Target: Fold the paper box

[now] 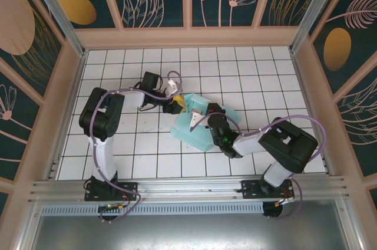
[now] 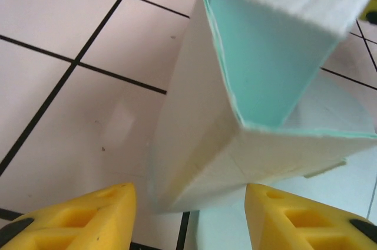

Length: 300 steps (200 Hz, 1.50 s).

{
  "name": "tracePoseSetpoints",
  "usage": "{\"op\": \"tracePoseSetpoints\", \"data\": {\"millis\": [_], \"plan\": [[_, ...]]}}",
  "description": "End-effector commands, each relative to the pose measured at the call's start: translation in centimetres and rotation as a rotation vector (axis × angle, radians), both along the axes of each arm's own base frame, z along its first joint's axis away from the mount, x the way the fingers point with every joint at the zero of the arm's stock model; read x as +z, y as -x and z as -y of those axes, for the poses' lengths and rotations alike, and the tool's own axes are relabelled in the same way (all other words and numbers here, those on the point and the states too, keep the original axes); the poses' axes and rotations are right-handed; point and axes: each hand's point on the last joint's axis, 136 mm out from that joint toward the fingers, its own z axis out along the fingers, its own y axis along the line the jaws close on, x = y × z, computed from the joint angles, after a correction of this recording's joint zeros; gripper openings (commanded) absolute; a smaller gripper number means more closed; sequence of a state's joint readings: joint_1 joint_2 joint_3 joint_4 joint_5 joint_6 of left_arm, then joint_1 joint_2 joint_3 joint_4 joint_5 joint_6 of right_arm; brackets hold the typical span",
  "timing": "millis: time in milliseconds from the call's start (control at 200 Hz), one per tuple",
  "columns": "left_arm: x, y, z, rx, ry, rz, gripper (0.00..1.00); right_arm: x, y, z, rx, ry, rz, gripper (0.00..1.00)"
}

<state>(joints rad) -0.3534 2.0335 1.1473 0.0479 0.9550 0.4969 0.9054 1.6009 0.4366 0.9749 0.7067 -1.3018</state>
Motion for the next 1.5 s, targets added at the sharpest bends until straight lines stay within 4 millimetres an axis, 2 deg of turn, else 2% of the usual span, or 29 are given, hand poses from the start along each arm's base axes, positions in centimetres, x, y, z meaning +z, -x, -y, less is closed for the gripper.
{"op": "tracePoseSetpoints", "data": {"millis": [0,300,495,661,1001,1066,1236,1496], "plan": [[1.2,0.6,0.5,-0.050,0.045,0.005,0.50,0.9,0.9,-0.4,0.018,-0.063,0.001,0.00],[1.9,2.6,0.1,-0.093,0.049,0.049,0.45,0.6,2.1,-1.3,0.051,-0.063,-0.020,0.00],[2.3,4.4,-0.2,-0.133,0.064,0.053,0.47,0.5,2.1,-1.3,0.044,-0.073,-0.042,0.00],[2.6,5.0,-0.2,-0.156,0.077,0.051,0.48,0.2,2.2,-1.3,0.044,-0.066,-0.049,0.00],[1.4,5.3,0.5,-0.168,0.040,0.028,0.46,0.4,2.3,-1.6,0.044,-0.069,-0.049,0.00],[1.5,5.3,0.8,-0.171,0.044,0.025,0.43,0.3,2.3,-1.6,0.042,-0.067,-0.053,0.00],[1.3,4.3,1.1,-0.116,0.030,0.034,0.39,0.2,2.2,-1.8,0.040,-0.071,-0.052,0.00],[1.6,2.4,1.1,-0.001,0.037,0.077,0.40,0.2,2.2,-1.9,0.037,-0.077,-0.052,0.00]]}}
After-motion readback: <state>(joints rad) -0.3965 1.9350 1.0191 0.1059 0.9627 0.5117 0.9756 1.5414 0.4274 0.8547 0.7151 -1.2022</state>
